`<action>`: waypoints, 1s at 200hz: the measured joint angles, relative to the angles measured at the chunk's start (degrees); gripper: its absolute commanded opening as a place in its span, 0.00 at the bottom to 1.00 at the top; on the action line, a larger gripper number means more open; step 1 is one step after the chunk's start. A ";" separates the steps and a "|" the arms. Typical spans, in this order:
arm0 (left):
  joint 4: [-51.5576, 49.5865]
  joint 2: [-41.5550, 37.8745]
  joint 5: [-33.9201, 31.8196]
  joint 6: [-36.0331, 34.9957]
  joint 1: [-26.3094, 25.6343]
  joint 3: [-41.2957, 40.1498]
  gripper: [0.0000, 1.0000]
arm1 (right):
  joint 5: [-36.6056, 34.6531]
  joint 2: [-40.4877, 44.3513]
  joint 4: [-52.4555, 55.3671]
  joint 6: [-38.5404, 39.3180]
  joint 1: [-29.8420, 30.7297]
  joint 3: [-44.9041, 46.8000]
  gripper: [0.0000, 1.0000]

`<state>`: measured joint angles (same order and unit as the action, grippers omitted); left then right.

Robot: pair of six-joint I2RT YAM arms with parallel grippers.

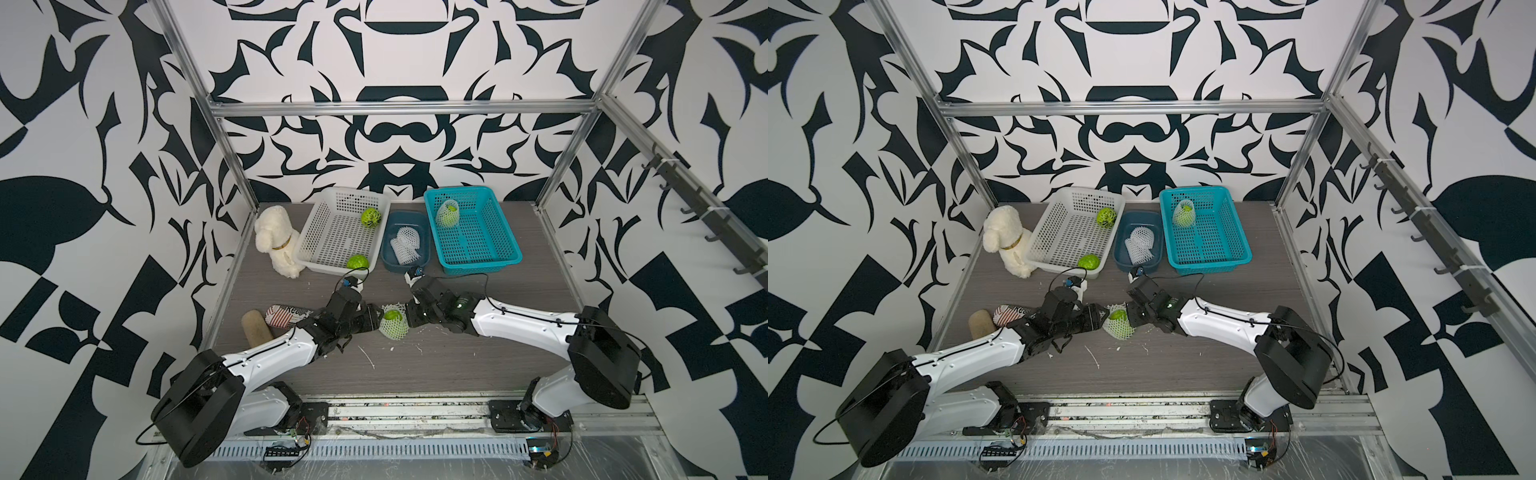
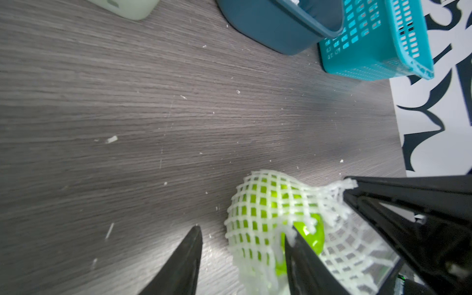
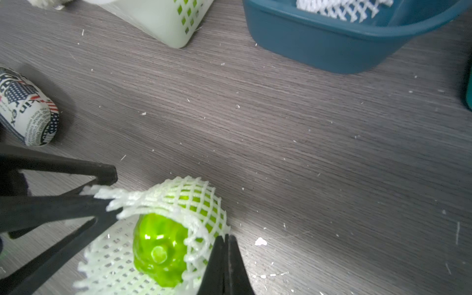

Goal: Sleeve custard apples in foam nets
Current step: Put on the foam net on the custard apple.

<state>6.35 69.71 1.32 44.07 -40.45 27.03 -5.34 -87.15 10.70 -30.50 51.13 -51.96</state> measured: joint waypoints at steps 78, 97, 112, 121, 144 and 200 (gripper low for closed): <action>1.29 5.20 3.26 0.17 0.00 2.27 0.74 | -0.74 1.01 2.21 -0.31 -0.09 0.13 0.55; -0.42 1.44 2.49 -0.07 0.20 2.40 0.79 | 0.07 2.93 3.19 0.37 -0.07 -0.04 0.89; -1.95 -2.19 1.84 -0.28 0.83 2.91 0.81 | 1.38 4.42 4.11 1.46 -0.07 -0.50 1.00; -2.32 -4.11 1.40 -0.33 1.55 3.17 0.82 | 2.14 5.20 4.44 2.19 -0.02 -0.76 1.00; -3.26 -7.72 0.72 -0.39 4.85 3.19 0.82 | 3.91 6.08 5.38 3.58 0.85 -1.03 1.00; -3.54 -8.92 1.07 1.68 15.82 2.10 0.79 | 3.91 0.59 9.09 5.53 6.12 -4.85 1.00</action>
<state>2.81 60.80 2.39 45.76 -24.62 29.12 -1.43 -86.56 19.79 -24.97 57.25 -56.82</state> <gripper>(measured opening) 0.798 0.997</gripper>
